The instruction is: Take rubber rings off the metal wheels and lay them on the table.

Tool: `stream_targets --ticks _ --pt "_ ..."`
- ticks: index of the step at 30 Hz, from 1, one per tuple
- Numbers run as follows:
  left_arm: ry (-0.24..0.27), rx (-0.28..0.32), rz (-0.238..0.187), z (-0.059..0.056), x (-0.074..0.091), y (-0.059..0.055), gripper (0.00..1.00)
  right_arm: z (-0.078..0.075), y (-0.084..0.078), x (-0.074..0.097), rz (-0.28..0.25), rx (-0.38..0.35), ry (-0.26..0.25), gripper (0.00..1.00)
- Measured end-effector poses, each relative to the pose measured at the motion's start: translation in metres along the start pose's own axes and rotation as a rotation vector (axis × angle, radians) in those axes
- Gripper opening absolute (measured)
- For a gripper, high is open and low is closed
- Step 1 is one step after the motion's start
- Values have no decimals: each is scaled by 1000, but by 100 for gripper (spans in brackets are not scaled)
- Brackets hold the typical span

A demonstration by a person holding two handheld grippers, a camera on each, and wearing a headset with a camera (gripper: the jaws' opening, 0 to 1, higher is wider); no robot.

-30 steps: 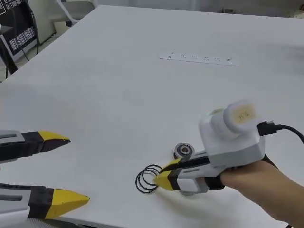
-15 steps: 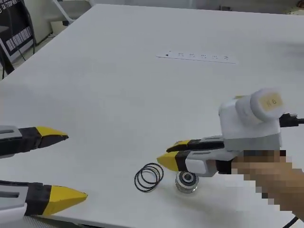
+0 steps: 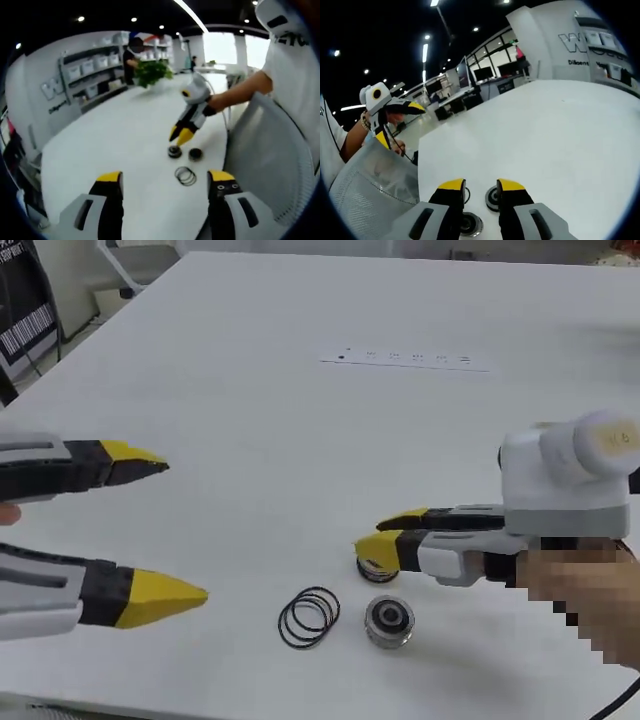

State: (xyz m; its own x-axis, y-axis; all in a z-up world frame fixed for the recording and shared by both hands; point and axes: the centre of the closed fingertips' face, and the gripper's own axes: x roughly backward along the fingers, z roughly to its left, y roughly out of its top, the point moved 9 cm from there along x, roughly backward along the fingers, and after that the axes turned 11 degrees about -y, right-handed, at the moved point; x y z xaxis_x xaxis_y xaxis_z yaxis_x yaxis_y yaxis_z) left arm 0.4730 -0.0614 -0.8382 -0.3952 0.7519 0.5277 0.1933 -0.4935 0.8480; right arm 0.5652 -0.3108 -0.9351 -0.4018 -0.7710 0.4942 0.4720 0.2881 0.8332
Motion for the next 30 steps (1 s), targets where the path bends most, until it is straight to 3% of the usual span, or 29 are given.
stream_targets --ticks 11,21,30 --pt "-62 -117 -25 14 -28 37 67 -18 -21 8 25 -73 -52 23" --pt "-140 -140 -97 22 -69 60 61 -24 -35 5 71 -76 -69 22" --pt "-151 -111 -139 28 -122 61 50 -23 -38 -3 84 -44 -59 20"
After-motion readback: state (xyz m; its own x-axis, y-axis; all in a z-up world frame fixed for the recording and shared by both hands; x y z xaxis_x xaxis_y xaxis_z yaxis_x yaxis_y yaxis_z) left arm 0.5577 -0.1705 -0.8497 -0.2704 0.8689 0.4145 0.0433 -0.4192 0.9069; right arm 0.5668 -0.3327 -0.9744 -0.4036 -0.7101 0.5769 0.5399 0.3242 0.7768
